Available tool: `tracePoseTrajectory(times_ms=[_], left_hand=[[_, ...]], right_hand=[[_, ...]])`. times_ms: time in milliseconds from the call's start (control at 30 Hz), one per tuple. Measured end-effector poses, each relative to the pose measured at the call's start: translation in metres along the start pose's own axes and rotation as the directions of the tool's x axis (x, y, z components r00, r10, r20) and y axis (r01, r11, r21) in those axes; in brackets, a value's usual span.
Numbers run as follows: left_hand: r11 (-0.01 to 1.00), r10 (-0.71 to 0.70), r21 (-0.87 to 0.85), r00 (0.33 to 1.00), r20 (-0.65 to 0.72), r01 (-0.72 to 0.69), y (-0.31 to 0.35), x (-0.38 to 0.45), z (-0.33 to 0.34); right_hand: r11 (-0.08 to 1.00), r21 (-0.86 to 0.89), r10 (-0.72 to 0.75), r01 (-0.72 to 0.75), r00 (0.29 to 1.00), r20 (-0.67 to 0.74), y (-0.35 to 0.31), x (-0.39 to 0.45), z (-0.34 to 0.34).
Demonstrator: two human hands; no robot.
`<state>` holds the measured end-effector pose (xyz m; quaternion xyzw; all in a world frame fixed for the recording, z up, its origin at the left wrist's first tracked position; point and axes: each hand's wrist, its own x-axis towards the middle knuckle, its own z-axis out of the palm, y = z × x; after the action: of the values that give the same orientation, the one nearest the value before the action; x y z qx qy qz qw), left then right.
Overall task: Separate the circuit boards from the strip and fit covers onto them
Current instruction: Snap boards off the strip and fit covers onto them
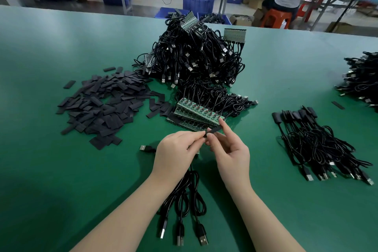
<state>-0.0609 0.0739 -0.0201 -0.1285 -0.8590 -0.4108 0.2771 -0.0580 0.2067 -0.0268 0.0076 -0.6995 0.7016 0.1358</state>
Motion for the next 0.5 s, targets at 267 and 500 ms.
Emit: tracePoseTrajectory(times_ms=[267,500], left_hand=[[1.0,-0.011,-0.017,0.999,0.05,0.012,-0.0019,0.0007,-0.0039],[1.0,-0.013,-0.016,0.998,0.06,0.014,0.0001,0.0027,-0.0039]], right_hand=[[0.996,-0.083,0.017,-0.012,0.998,0.062,-0.0021,0.0003,-0.001],[0.999,0.006,0.033,-0.033,0.999,-0.003,0.0001,-0.0011,-0.0018]])
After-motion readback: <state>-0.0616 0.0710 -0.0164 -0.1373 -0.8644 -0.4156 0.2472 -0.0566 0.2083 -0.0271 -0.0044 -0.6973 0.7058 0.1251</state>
